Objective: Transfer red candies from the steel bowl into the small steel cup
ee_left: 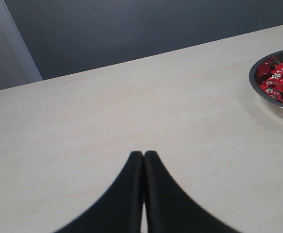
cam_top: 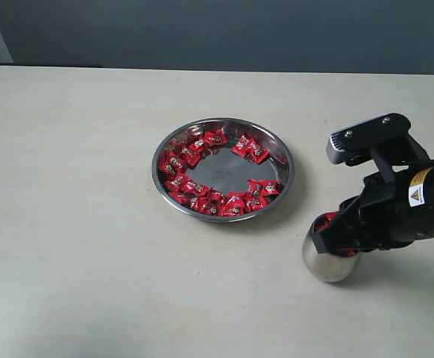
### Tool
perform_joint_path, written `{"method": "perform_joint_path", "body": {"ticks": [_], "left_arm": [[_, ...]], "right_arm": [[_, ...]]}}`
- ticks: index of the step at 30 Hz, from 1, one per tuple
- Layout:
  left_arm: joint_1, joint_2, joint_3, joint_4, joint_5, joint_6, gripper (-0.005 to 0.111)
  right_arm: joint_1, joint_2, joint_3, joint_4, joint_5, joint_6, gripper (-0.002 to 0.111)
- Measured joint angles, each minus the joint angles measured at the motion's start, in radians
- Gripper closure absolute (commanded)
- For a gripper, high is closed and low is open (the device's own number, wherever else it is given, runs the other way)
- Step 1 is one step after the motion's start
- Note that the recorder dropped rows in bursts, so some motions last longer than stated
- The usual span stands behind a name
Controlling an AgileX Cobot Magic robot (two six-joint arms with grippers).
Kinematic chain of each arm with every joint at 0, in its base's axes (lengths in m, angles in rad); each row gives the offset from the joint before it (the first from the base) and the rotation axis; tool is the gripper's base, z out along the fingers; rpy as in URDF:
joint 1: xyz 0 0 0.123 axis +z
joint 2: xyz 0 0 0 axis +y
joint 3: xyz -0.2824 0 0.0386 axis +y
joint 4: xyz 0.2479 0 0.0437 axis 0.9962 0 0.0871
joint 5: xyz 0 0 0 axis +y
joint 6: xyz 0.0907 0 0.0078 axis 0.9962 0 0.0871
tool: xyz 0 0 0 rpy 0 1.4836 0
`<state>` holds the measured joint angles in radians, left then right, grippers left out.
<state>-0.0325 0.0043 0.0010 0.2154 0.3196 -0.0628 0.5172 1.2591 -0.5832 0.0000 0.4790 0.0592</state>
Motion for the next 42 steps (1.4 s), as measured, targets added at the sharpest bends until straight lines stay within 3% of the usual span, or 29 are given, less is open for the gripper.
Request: {"method": "perform_joint_path", "body": {"ticks": [34, 36, 39, 42], "left_arm": [[0.0, 0.0, 0.0, 0.0, 0.0, 0.0, 0.106], [0.0, 0.0, 0.0, 0.0, 0.0, 0.0, 0.106], [0.0, 0.0, 0.0, 0.0, 0.0, 0.0, 0.106], [0.0, 0.0, 0.0, 0.0, 0.0, 0.0, 0.106]], "right_arm": [[0.0, 0.039, 0.0, -0.023, -0.015, 0.0, 0.083], [0.0, 0.039, 0.0, -0.023, -0.015, 0.0, 0.077], [0.0, 0.039, 0.0, -0.023, -0.015, 0.0, 0.06], [0.0, 0.039, 0.0, -0.023, -0.017, 0.0, 0.058]]}}
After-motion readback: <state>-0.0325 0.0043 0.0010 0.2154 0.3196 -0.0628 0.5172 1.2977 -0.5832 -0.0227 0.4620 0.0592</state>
